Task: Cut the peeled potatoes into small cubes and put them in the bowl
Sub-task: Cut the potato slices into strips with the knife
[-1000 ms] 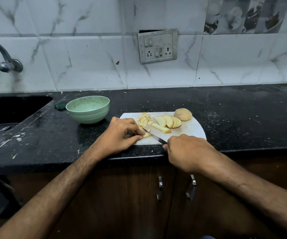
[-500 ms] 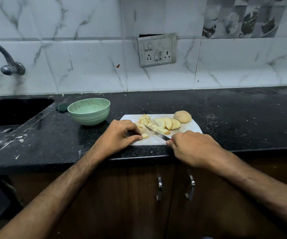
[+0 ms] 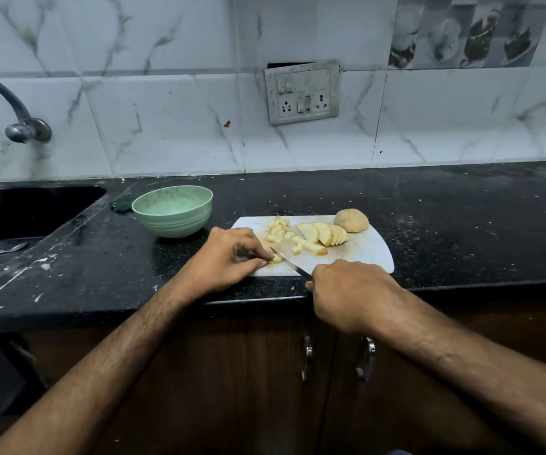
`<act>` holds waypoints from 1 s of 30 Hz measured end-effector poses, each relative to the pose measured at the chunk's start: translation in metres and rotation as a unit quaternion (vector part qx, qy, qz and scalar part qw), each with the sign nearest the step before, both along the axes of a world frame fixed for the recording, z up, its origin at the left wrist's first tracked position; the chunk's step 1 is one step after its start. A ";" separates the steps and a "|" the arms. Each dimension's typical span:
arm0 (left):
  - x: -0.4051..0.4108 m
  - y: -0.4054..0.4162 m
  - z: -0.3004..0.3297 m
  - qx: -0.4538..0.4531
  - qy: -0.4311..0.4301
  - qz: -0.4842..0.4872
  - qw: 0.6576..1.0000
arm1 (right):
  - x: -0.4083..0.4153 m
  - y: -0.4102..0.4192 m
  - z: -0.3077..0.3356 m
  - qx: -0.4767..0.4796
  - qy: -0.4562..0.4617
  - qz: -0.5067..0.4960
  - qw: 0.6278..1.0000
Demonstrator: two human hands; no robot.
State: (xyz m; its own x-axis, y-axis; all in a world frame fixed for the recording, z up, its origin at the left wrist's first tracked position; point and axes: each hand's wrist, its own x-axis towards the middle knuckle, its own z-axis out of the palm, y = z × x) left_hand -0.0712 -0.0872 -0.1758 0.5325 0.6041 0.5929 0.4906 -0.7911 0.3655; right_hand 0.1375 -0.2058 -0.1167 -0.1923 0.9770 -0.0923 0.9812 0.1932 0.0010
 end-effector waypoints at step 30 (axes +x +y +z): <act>0.000 -0.010 0.004 -0.023 -0.037 0.026 0.999 | -0.012 -0.009 -0.011 0.062 -0.069 0.018 0.996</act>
State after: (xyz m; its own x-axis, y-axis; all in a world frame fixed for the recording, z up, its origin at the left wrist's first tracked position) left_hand -0.0708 -0.0973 -0.1723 0.4553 0.6575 0.6003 0.5017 -0.7465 0.4371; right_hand 0.1254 -0.2149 -0.1273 -0.2212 0.9752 -0.0001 0.9626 0.2183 0.1605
